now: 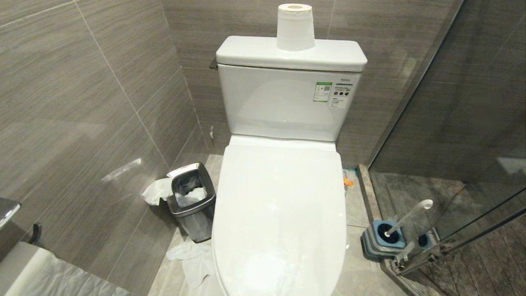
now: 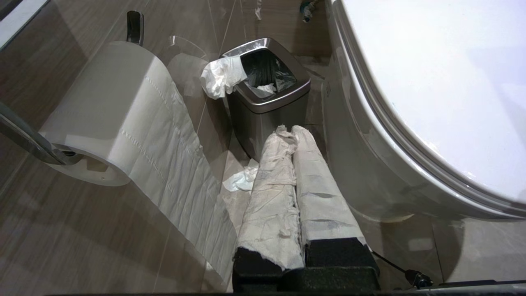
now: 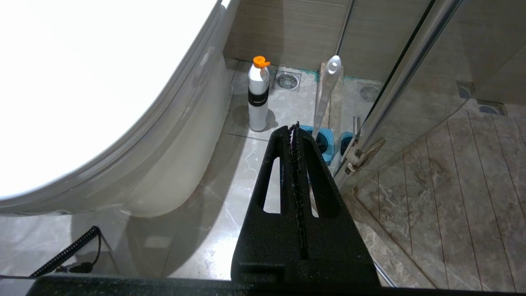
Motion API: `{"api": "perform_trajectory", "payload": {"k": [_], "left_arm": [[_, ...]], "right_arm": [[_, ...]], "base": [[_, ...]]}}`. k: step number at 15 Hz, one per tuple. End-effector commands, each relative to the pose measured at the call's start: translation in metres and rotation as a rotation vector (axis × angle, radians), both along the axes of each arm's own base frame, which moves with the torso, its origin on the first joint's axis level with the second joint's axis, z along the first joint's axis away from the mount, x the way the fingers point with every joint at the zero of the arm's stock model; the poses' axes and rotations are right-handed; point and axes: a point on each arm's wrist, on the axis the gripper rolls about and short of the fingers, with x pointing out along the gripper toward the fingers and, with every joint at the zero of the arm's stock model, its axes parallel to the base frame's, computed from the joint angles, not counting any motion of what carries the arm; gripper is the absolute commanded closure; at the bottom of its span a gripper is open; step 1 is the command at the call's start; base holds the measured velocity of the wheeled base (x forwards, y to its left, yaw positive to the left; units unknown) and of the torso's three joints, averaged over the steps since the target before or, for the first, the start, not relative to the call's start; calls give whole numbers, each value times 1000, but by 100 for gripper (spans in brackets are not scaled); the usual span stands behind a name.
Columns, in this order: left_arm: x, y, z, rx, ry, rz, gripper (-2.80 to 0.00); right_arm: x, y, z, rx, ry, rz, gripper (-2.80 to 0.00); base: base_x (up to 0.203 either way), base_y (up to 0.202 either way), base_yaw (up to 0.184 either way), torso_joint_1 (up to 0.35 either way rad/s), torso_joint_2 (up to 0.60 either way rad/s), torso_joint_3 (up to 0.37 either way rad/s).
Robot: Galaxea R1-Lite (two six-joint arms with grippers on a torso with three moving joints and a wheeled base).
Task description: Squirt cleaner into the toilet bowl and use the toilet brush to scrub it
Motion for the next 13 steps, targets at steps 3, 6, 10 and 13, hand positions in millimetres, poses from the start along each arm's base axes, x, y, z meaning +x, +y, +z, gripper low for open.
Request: {"api": "perform_trajectory", "payload": {"k": [3, 6, 10, 13], "left_arm": [[0, 0, 0, 0, 1, -1, 0], [0, 0, 0, 0, 1, 0, 0], [0, 0, 0, 0, 1, 0, 0], [0, 0, 0, 0, 1, 0, 0]], "right_arm": [[0, 0, 0, 4, 0, -1, 0], [0, 0, 0, 4, 0, -1, 0], [0, 0, 0, 7, 0, -3, 0], [0, 0, 0, 10, 0, -4, 0]], "base": [[0, 0, 0, 0, 0, 0], [0, 0, 0, 0, 0, 0], [0, 0, 0, 0, 0, 0], [0, 0, 0, 0, 0, 0]]}}
